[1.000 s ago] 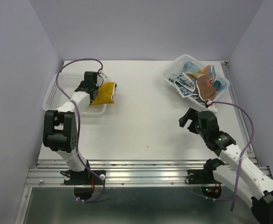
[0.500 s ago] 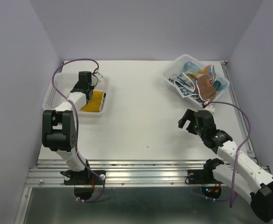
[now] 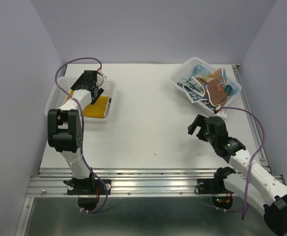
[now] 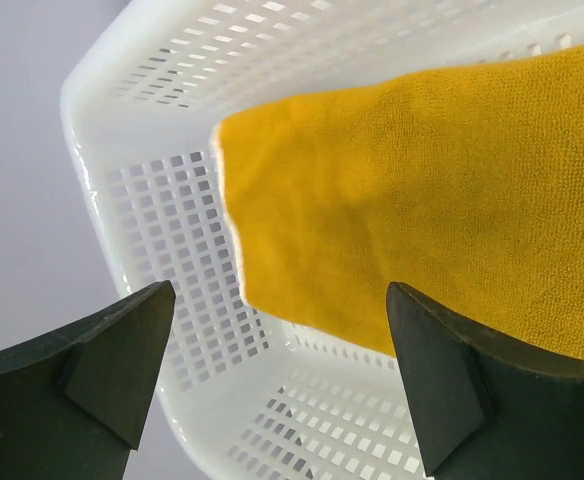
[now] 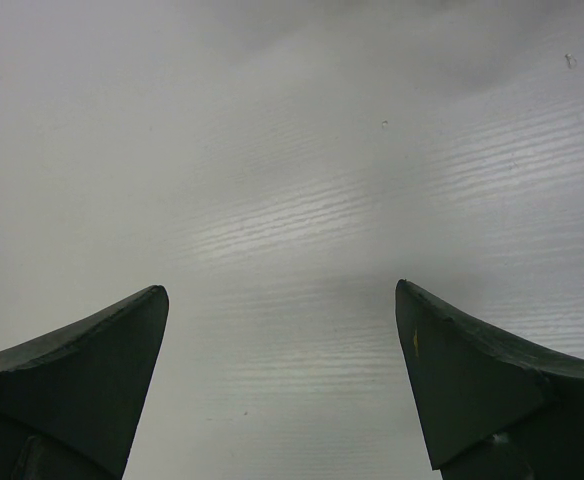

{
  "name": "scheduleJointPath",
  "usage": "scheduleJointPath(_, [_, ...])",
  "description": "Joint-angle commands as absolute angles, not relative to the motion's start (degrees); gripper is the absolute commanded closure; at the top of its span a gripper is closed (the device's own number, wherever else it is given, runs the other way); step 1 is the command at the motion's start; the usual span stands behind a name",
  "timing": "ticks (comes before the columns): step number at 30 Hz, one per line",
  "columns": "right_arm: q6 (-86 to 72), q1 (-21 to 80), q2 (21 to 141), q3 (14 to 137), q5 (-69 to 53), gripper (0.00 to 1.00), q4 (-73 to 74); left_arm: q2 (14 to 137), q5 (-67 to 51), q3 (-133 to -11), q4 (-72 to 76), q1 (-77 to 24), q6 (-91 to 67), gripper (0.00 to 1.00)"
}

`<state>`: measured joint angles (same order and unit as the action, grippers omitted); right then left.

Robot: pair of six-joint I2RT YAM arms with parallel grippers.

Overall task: Fold and stack the towels
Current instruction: Neatly place the folded towel into the bin

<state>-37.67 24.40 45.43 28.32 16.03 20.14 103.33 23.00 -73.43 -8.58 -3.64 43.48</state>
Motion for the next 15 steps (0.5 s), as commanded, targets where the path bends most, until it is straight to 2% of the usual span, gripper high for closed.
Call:
scheduleJointPath(1, [-36.91,24.61,44.21,28.74,17.67,0.00,19.16,98.19,24.88,-77.43,-10.11,-3.25,41.13,0.01])
scheduleJointPath(7, [-37.18,24.61,44.47,31.98,17.58,0.00,19.07,92.47,22.50,-83.41,-10.63,-4.57,35.96,0.01])
scheduleJointPath(9, [-37.26,24.61,45.96,34.79,18.19,0.00,19.07,91.85,20.85,-92.67,-11.68,-6.49,29.21,0.01])
scheduleJointPath(10, [-37.35,24.61,46.75,34.80,18.72,0.00,18.90,91.76,20.83,-92.72,-12.21,-7.37,26.66,0.01])
scheduleJointPath(11, [-37.88,24.61,47.71,36.98,19.50,0.00,18.81,91.58,16.39,-98.12,-12.65,-8.34,23.50,0.01])
scheduleJointPath(13, [-36.57,24.61,51.31,41.45,21.44,0.00,18.55,90.27,9.97,-102.28,-12.40,-10.79,13.84,0.01])
scheduleJointPath(15, [-34.72,24.52,54.21,45.07,22.41,0.00,18.20,88.34,8.44,-100.82,-9.86,-12.56,7.15,0.01])
